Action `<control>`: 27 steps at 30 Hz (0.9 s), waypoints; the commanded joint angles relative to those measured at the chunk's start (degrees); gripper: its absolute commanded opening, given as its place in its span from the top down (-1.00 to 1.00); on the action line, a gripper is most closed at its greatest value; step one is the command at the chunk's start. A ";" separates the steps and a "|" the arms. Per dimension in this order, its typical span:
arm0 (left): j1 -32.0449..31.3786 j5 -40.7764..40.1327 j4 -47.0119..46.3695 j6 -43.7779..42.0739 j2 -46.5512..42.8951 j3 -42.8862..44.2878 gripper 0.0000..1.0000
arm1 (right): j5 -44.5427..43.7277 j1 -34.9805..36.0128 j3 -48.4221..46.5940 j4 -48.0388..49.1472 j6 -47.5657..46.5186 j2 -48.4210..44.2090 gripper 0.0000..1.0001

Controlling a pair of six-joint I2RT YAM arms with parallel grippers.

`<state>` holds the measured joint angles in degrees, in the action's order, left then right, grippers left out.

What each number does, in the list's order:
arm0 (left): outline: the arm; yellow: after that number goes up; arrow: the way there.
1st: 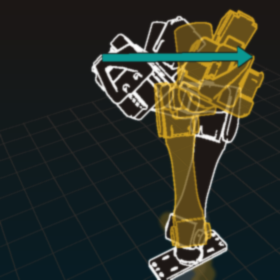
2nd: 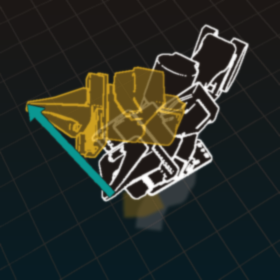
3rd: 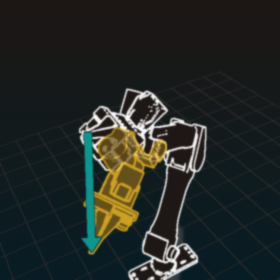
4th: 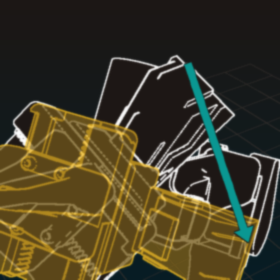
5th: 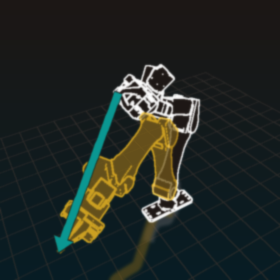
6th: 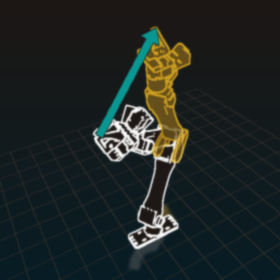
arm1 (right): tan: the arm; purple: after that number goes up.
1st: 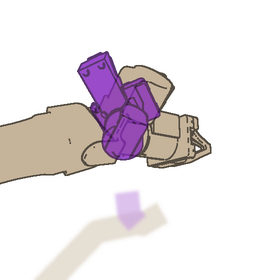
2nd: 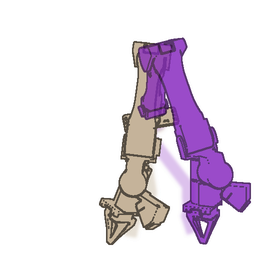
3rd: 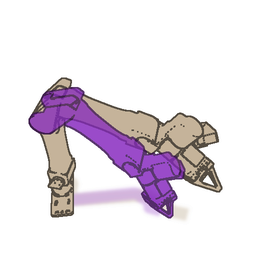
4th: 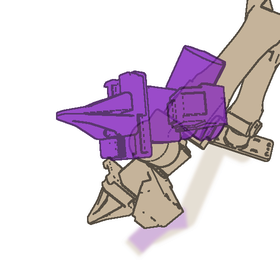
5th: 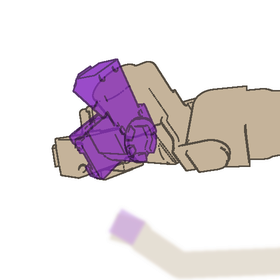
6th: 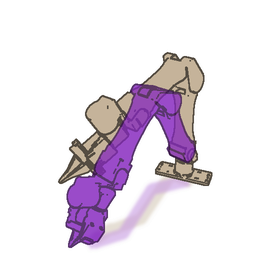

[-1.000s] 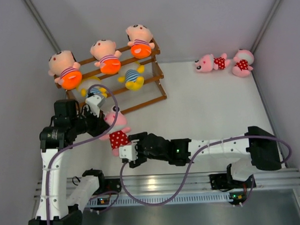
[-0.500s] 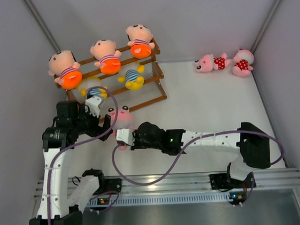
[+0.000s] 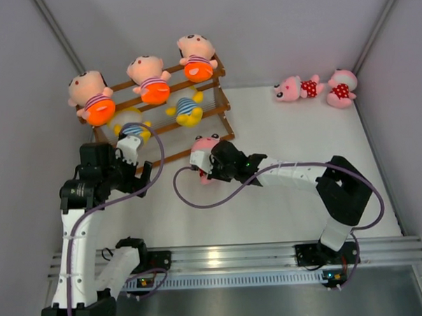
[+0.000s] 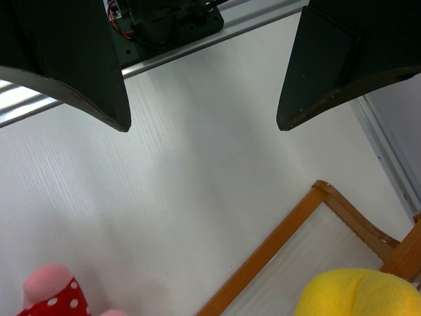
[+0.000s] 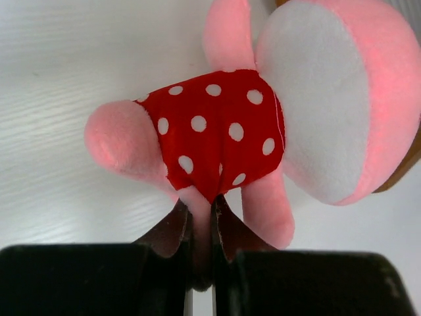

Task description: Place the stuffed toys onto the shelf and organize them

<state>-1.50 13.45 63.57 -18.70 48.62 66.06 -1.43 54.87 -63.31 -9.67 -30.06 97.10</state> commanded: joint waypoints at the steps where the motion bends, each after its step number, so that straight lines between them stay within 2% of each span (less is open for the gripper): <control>1: 0.18 -2.55 -1.70 -0.11 -0.28 -0.76 -0.96 | 0.81 -3.45 -5.15 4.30 -4.03 0.46 1.00; 5: 0.18 -3.08 -1.61 -0.20 0.51 -0.93 -0.96 | 4.85 -7.31 -9.89 4.31 -6.14 3.44 1.00; 12: -0.26 -7.47 -1.61 -2.22 1.92 0.21 -0.96 | 9.43 -11.19 -23.17 -3.16 -10.89 14.77 0.95; 15: -0.35 -7.30 -1.35 -2.31 2.62 0.65 -0.96 | 9.34 -11.89 -23.97 0.43 -9.58 15.93 0.80; 17: -0.44 -7.21 -1.35 -2.40 3.14 0.82 -0.96 | 9.17 -12.24 -22.74 6.48 -8.18 15.93 0.31; 18: -0.52 -7.21 -1.34 -2.40 3.32 0.91 -0.96 | 8.73 -12.33 -22.13 8.60 -7.12 15.84 0.17; 23: -0.70 -6.42 -1.43 -2.57 4.11 1.09 -0.96 | 3.81 -12.51 -18.87 20.99 -4.66 16.54 0.03; 27: -0.70 -6.07 -1.43 -2.74 4.46 1.00 -0.96 | 0.39 -12.77 -18.87 23.38 -4.12 18.12 0.03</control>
<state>-2.00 6.83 63.59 -20.97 52.95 65.52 2.39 43.05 -82.11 4.54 -35.68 114.10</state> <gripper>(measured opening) 0.983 0.483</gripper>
